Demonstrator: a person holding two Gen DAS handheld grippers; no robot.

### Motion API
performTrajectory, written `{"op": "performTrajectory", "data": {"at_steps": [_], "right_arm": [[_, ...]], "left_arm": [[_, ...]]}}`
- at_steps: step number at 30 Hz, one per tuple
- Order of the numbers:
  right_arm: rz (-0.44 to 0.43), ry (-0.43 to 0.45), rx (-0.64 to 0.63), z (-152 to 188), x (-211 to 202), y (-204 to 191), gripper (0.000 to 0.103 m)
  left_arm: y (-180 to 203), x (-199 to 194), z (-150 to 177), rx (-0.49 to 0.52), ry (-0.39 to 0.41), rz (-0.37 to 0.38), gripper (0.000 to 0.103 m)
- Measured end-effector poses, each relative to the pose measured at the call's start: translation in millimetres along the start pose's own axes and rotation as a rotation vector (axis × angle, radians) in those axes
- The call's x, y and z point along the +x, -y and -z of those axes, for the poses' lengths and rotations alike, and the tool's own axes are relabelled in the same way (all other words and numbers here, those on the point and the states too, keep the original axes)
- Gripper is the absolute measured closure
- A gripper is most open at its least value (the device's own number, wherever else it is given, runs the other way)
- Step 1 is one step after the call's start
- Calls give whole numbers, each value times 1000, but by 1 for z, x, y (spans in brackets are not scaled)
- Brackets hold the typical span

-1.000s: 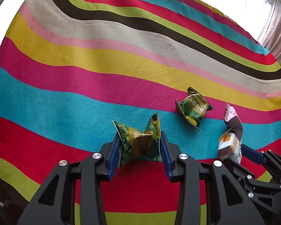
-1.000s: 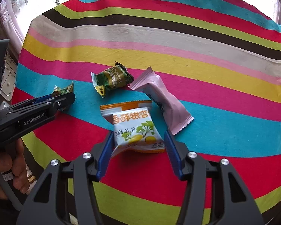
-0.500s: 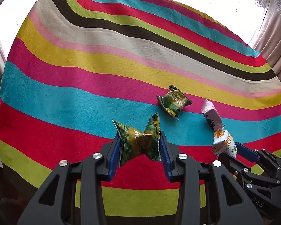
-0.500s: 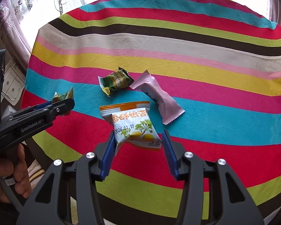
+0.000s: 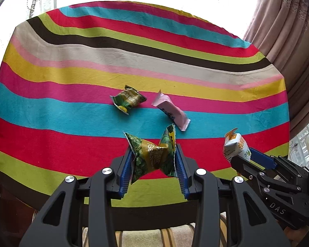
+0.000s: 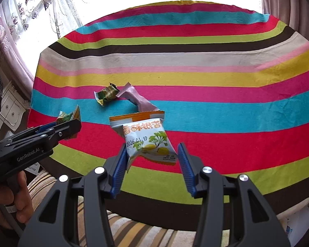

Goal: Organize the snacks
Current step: 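Carry both bags over the white box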

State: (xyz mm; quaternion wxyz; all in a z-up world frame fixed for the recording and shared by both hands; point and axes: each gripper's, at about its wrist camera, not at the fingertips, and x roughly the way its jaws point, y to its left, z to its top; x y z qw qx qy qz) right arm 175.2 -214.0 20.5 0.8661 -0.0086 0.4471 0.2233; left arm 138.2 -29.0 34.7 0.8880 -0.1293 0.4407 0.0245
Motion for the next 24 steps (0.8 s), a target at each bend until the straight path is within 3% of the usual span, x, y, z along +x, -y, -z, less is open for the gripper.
{"op": "performTrajectory", "data": {"at_steps": [11, 24], "right_arm": [[73, 39, 113, 42, -54, 77, 54], [190, 10, 259, 118, -97, 164, 54]], "left_arm": [[98, -4, 25, 148, -48, 121, 66], [214, 3, 81, 351, -156, 258, 66]]}}
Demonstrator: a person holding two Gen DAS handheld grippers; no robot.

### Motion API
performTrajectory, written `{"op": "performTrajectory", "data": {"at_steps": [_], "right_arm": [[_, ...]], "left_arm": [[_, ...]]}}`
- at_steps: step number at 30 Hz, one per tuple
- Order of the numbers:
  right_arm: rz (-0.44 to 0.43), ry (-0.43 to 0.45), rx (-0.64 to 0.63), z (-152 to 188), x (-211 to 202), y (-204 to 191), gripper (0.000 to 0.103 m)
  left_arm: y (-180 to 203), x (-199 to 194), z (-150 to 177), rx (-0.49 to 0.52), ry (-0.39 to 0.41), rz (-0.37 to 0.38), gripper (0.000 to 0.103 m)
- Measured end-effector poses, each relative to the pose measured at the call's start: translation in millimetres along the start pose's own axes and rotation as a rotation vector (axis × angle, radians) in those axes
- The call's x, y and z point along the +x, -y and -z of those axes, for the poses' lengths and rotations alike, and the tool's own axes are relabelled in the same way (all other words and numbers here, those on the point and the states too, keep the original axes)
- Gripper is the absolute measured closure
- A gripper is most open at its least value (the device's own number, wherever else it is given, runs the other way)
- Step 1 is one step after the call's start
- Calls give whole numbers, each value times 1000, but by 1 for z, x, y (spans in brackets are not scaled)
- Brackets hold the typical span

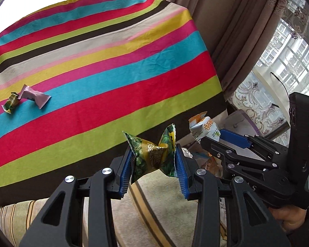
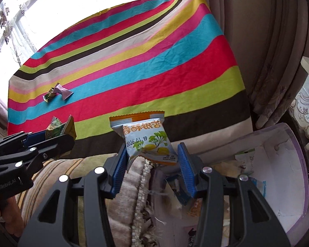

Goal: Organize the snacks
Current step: 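Carry both bags over the white box, then open both tools to drop the bags into the white box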

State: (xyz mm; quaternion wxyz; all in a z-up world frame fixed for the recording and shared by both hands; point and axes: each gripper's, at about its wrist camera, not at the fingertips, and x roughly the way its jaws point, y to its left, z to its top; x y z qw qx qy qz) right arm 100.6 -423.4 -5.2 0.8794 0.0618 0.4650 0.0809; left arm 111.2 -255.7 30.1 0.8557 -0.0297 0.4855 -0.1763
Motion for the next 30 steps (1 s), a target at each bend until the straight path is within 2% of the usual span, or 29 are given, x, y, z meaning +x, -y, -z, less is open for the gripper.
{"op": "performTrajectory", "data": {"at_steps": [7, 17, 21, 24, 25, 27, 30], "right_arm": [[25, -34, 53, 28, 0, 38, 54], [30, -63, 90, 47, 1, 63, 54], [54, -62, 85, 47, -1, 66, 49], [58, -56, 80, 45, -3, 67, 45], [59, -56, 78, 45, -4, 68, 43], [63, -54, 79, 44, -4, 68, 36], [59, -52, 84, 43, -5, 68, 34]], "left_arm": [[43, 17, 7, 65, -58, 58, 65], [70, 32, 13, 100, -110, 105, 64], [71, 33, 14, 85, -125, 147, 57], [70, 34, 14, 77, -127, 145, 55], [69, 34, 14, 69, -125, 144, 51], [65, 32, 13, 55, -117, 140, 48], [62, 30, 13, 41, -107, 127, 45]]}}
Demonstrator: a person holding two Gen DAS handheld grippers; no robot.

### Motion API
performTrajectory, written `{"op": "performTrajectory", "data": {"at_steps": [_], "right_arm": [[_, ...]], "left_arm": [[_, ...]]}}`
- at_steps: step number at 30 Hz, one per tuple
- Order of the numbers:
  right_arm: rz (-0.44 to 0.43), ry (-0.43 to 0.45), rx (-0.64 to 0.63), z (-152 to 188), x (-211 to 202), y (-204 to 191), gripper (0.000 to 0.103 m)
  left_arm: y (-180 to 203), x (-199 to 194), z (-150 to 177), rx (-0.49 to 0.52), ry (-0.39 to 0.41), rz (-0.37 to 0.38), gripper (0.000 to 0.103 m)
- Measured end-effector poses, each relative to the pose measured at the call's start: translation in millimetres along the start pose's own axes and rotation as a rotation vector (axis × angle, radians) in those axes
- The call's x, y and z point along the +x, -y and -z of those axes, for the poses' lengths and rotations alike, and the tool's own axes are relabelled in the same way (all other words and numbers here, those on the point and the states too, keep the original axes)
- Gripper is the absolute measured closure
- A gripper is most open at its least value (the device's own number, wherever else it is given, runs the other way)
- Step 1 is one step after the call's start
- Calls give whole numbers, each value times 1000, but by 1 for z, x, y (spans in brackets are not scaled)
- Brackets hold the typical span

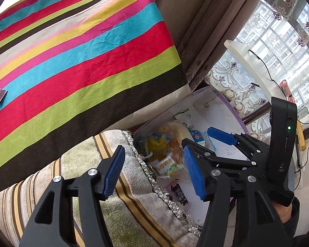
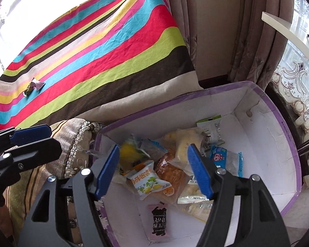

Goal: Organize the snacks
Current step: 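Open both tools to drop the bags into the white box, then move both open tools back to the last two snacks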

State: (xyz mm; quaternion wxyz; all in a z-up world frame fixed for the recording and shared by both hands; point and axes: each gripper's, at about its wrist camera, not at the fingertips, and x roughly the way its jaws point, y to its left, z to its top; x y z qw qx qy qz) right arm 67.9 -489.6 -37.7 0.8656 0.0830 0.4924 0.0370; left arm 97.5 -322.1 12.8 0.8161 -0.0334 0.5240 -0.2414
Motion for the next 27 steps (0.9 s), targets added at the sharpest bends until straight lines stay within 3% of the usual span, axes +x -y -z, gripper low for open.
{"op": "performTrajectory", "data": {"at_steps": [11, 27], "right_arm": [[-32, 25, -8, -7, -9, -13, 32], [-73, 55, -80, -19, -18, -50, 32]], "left_arm": [[-33, -26, 0, -80, 70, -70, 45], [-124, -78, 19, -272, 170, -188, 45]]}}
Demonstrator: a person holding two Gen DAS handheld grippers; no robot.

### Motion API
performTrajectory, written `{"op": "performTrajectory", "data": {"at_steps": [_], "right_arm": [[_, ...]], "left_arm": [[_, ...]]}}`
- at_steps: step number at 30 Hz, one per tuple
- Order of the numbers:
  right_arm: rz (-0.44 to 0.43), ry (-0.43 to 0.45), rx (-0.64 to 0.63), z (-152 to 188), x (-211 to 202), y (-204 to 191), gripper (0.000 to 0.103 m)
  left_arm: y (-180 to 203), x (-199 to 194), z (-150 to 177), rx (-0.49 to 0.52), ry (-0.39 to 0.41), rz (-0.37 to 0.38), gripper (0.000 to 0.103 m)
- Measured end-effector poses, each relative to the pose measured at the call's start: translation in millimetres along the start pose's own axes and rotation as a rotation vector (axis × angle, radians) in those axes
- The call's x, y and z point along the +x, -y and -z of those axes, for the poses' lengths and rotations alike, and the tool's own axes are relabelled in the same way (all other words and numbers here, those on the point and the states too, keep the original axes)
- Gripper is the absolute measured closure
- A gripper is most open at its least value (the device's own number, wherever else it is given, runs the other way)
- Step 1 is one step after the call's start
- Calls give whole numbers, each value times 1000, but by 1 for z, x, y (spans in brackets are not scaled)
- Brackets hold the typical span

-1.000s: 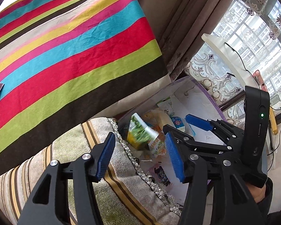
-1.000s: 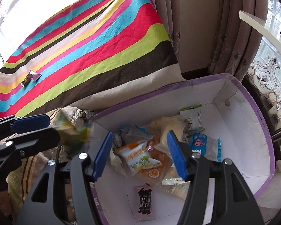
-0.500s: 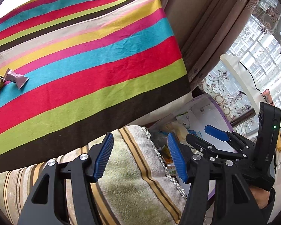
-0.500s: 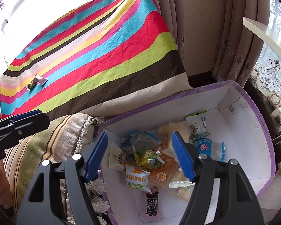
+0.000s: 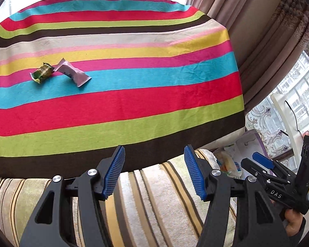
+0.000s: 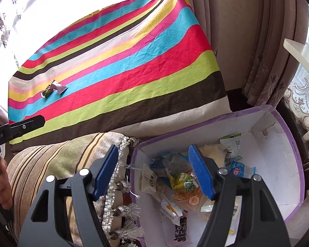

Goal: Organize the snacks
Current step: 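Move both open tools back to the last two snacks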

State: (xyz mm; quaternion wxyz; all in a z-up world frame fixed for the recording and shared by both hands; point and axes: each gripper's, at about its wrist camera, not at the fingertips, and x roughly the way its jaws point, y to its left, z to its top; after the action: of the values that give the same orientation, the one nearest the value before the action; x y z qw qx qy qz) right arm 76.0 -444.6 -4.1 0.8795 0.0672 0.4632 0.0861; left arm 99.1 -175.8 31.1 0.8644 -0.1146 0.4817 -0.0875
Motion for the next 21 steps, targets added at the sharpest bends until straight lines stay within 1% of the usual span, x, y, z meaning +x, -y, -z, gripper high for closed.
{"op": "performTrajectory", "data": {"at_steps": [3, 8, 11, 21], "right_arm": [[2, 3, -29, -3, 0, -10, 32], [-4, -4, -60, -6, 2, -25, 32], [-35, -2, -55, -9, 2, -30, 32], [-50, -9, -76, -16, 6, -49, 32]], "left_arm": [[-9, -4, 1, -14, 14, -11, 45], [-20, -6, 0, -37, 13, -13, 45], [-28, -8, 0, -63, 19, 1, 45], [-71, -19, 0, -156, 41, -44, 45]]}}
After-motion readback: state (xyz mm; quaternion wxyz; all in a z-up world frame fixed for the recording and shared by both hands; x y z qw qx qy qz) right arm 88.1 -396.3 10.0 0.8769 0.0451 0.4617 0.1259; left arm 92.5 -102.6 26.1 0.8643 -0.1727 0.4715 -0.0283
